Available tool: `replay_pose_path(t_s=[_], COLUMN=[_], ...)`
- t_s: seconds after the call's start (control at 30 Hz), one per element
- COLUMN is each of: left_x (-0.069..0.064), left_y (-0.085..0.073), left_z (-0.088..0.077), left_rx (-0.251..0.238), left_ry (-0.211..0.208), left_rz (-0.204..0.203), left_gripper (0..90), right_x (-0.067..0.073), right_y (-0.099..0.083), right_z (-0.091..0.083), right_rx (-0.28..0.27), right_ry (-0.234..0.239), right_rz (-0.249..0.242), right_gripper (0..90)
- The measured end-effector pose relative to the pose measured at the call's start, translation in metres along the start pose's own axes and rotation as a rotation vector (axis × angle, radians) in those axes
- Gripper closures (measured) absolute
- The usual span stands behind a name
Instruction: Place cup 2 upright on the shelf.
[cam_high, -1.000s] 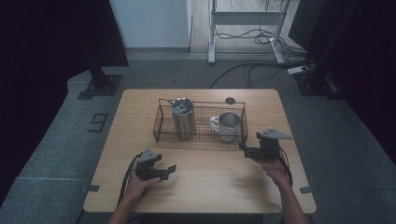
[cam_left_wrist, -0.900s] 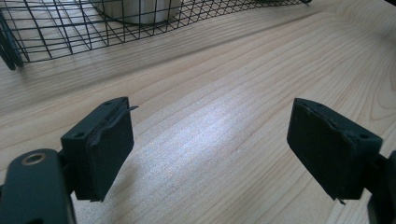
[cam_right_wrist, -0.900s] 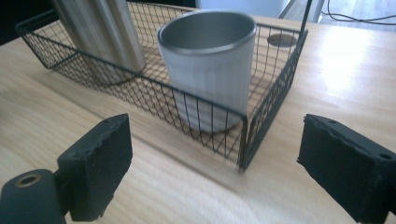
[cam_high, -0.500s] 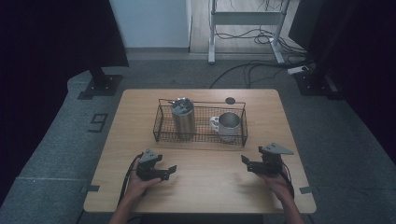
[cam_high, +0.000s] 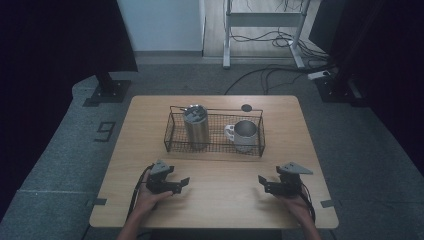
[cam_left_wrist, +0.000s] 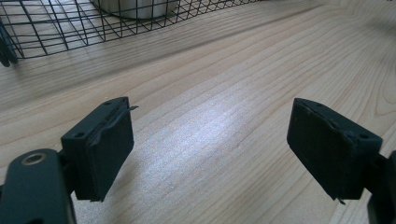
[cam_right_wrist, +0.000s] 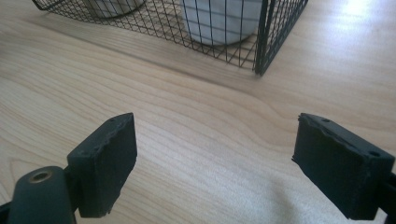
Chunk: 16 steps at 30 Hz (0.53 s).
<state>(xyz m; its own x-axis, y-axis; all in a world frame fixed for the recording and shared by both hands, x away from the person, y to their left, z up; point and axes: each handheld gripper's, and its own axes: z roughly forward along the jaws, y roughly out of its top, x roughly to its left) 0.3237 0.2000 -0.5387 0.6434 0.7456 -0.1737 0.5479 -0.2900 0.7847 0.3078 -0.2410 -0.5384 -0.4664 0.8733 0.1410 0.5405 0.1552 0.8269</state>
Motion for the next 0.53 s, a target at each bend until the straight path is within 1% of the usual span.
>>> replay_pose_path(t_s=[0.53], left_x=[-0.0014], left_y=[0.0009], left_z=[0.0001], left_rx=[0.003], left_ry=[-0.002], left_rz=[0.008], left_gripper=[14.9], right_x=[-0.0025], right_y=[-0.0035], right_z=[-0.0006], right_rx=[0.001], right_ry=[-0.013], right_rz=[0.008], right_gripper=[13.2])
